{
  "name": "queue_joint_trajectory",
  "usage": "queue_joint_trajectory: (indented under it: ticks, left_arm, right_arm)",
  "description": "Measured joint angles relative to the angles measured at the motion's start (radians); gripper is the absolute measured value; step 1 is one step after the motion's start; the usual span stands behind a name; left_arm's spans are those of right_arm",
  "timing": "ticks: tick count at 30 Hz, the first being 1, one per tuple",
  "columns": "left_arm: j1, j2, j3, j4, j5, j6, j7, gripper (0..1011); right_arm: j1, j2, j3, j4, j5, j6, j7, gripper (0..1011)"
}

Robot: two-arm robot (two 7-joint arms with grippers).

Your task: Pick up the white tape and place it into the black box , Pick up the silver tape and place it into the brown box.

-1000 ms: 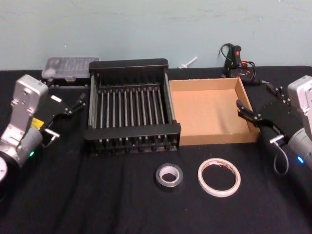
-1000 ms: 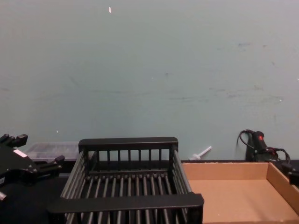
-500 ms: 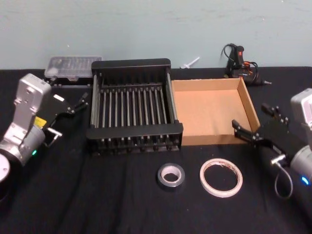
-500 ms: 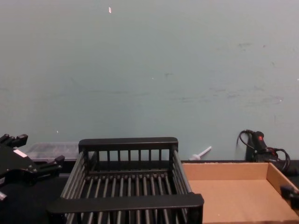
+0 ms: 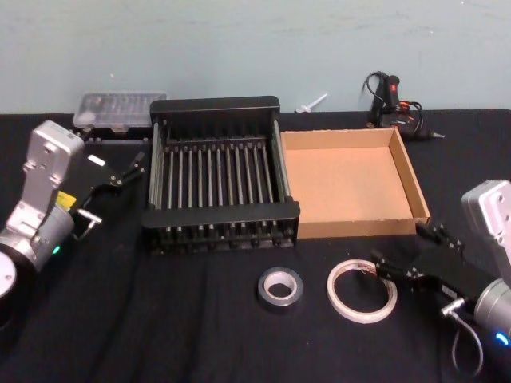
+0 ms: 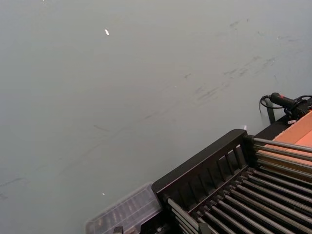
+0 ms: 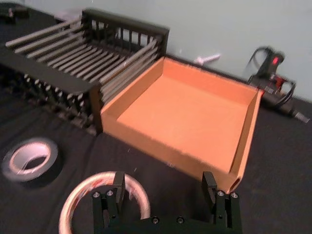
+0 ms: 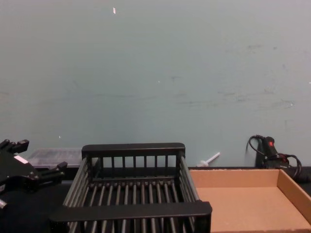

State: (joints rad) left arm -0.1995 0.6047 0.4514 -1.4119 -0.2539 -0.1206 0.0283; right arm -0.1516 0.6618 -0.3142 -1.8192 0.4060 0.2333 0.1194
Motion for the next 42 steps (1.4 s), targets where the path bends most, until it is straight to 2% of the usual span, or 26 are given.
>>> queue_joint_trajectory:
  ticks: [7, 16, 27, 42]
  left_arm:
    - [0.0, 0.0, 0.0, 0.0, 0.0, 0.0, 0.0, 1001]
    - [0.0, 0.0, 0.0, 0.0, 0.0, 0.0, 0.0, 1001]
    - [0.0, 0.0, 0.0, 0.0, 0.0, 0.0, 0.0, 1001]
    - [0.0, 0.0, 0.0, 0.0, 0.0, 0.0, 0.0, 1001]
  right_arm:
    - [-0.032, 0.001, 0.01, -0.028, 0.011, 0.084, 0.014, 1002]
    - [-0.039, -0.014, 0.013, -0.034, 0.005, 0.156, 0.022, 1002]
    - [-0.026, -0.046, 0.015, -0.011, -0.018, 0.192, 0.032, 1002]
    - [0.007, -0.088, 0.02, 0.035, -0.051, 0.208, 0.061, 1002]
